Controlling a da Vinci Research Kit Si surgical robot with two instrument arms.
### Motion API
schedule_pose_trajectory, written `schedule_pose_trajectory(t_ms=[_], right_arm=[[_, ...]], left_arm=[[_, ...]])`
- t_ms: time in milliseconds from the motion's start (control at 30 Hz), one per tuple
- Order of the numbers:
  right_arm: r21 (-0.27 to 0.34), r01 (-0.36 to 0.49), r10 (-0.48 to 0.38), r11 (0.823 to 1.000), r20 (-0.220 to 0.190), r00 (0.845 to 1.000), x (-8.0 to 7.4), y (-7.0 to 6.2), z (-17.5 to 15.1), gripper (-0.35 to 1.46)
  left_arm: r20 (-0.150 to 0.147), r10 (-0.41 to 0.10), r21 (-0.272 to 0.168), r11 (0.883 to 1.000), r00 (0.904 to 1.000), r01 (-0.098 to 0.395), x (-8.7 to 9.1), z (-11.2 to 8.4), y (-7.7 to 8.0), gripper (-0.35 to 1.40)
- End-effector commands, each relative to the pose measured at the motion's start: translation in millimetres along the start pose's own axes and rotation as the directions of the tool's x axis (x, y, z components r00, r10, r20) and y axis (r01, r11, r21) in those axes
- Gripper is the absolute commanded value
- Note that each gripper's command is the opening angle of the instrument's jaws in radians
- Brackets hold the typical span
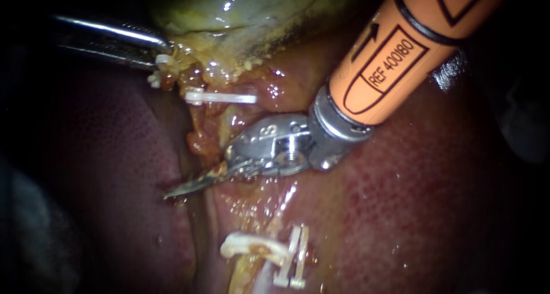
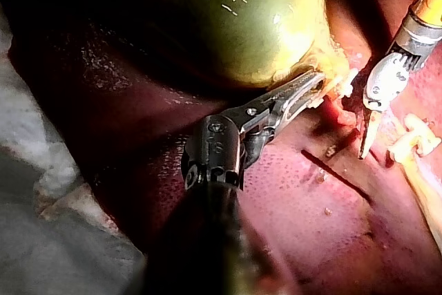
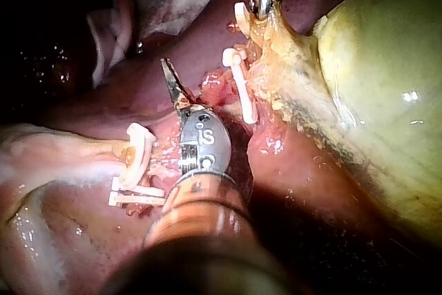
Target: Go back from the cut right tube
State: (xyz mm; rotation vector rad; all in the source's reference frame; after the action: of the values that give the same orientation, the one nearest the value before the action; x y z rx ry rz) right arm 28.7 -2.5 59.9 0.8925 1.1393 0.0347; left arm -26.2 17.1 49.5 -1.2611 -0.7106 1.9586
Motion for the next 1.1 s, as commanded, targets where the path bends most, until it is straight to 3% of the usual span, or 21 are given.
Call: schedule_pose_trajectory(t_ms=[33, 67, 200, 233, 267, 567, 633, 767, 833, 933, 1100], right_arm=[[-0.002, 0.000, 0.000, 1.000, -0.001, 1.000, -0.1, -0.1, 0.0, -0.35], [0.002, 0.000, 0.000, 1.000, 0.000, 1.000, 0.0, -0.2, -0.1, -0.35], [-0.030, 0.001, -0.002, 1.000, -0.029, 1.000, 0.1, -0.7, 0.0, 0.93], [-0.054, 0.000, -0.003, 0.999, -0.051, 0.999, 0.2, -0.8, 0.1, 1.14], [-0.069, -0.002, -0.002, 0.998, -0.062, 0.998, 0.2, -0.8, 0.1, 1.23], [-0.086, -0.043, 0.036, 0.995, -0.081, 0.996, 0.2, -0.9, -0.3, 1.33], [-0.138, -0.049, 0.036, 0.989, -0.091, 0.995, 0.2, -1.3, -0.7, 1.40], [-0.291, -0.083, 0.049, 0.953, -0.122, 0.991, -0.4, -3.5, -2.2, 1.45], [-0.343, -0.061, 0.022, 0.937, -0.116, 0.993, -1.0, -4.8, -3.2, 1.45], [-0.442, 0.016, -0.051, 0.897, -0.067, 0.996, -1.8, -6.7, -5.1, 1.45], [-0.521, 0.087, -0.086, 0.849, 0.028, 0.996, -2.1, -8.1, -8.6, 1.45]], left_arm=[[0.000, 0.000, 0.000, 1.000, 1.0000, 0.000, 0.0, 0.0, 0.0, -0.35], [0.000, 0.000, 0.000, 1.000, 1.0000, 0.000, 0.0, 0.0, 0.0, -0.35], [0.000, 0.000, 0.000, 1.000, 1.0000, 0.000, 0.0, 0.0, 0.0, -0.35], [0.000, 0.000, 0.000, 1.000, 1.0000, 0.000, -0.1, 0.0, 0.0, -0.35], [-0.001, 0.000, 0.003, 1.000, 1.0000, 0.000, -0.1, 0.0, 0.0, -0.35], [-0.001, 0.002, 0.003, 1.000, 1.0000, -0.002, -0.3, 0.1, -0.2, -0.35], [-0.001, 0.002, 0.003, 1.000, 1.0000, -0.002, -0.3, 0.1, -0.2, -0.35], [-0.001, 0.002, 0.003, 1.000, 1.0000, -0.002, -0.3, 0.0, -0.2, -0.35], [-0.001, 0.002, 0.003, 1.000, 1.0000, -0.002, -0.4, 0.0, -0.2, -0.35], [-0.001, 0.002, 0.003, 1.000, 1.0000, -0.002, -0.4, 0.1, -0.3, -0.35], [-0.001, 0.003, 0.003, 1.000, 1.0000, -0.003, -0.4, 0.1, -0.3, -0.35]])
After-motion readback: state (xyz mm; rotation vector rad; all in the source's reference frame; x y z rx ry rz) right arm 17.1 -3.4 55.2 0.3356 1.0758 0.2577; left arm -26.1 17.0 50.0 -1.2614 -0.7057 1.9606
